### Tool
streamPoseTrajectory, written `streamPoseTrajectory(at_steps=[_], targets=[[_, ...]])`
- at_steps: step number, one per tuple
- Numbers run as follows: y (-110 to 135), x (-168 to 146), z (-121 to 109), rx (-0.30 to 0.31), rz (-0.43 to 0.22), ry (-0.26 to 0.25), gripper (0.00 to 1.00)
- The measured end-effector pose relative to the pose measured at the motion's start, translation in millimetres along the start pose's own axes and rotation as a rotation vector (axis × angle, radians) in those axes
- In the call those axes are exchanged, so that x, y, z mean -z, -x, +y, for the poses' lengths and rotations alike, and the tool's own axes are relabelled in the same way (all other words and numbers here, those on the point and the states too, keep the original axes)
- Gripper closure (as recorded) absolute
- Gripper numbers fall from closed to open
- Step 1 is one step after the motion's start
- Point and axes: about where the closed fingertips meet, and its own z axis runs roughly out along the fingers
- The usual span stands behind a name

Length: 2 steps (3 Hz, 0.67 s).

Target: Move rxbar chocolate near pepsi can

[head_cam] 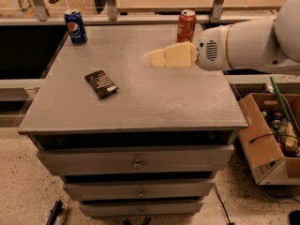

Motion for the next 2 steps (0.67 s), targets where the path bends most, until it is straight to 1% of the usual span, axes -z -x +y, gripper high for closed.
streamPoseTrajectory(at_steps=[1,2], targets=[[3.7,-11.2,20.8,0.116,0.015,0.191,0.00],[0.4,-10.4,26.4,0.153,0.030,0.220,0.00]])
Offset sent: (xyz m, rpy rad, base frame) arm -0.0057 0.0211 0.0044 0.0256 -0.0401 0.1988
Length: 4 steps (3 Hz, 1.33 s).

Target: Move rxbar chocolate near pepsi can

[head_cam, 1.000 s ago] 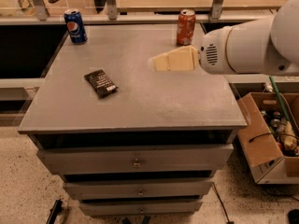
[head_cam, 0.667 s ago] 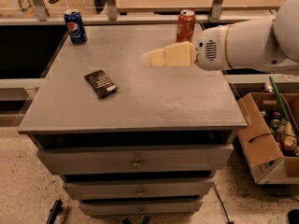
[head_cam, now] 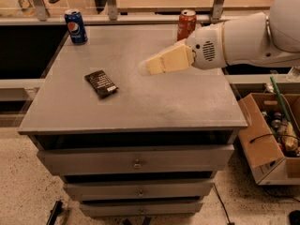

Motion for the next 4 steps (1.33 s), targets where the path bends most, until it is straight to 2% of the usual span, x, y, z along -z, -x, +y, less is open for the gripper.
streamPoseTrajectory(at_steps=[1,2,4], targets=[[0,0,0,0.000,0.000,0.000,0.00],[0,-8,1,0.047,0.016,0.041,0.00],[-9,-38,11,0.169,0.030,0.182,0.00]])
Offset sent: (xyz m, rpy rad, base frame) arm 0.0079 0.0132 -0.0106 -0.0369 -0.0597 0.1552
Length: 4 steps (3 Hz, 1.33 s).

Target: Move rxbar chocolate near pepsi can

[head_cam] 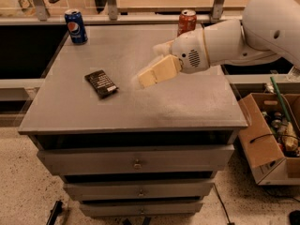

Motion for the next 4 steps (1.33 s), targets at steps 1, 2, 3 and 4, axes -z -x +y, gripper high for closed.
streamPoseTrajectory(at_steps=[1,2,3,4], targets=[[-6,-19,12,0.057,-0.006,0.033,0.00],[-19,-40,21,0.086,-0.005,0.021,0.00],[-32,-62,23,0.094,0.019,-0.011,0.00],[-38,-77,20,0.109,0.022,-0.048,0.00]])
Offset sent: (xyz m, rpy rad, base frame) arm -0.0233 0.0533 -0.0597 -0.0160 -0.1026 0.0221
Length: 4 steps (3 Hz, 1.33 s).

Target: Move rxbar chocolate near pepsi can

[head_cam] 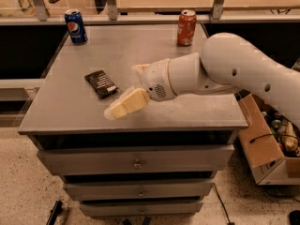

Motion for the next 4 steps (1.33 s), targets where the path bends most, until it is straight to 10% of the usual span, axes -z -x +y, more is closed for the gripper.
streamPoseTrajectory(at_steps=[4], targets=[[-1,-32,-10,-0.022,-0.062,-0.159,0.00]])
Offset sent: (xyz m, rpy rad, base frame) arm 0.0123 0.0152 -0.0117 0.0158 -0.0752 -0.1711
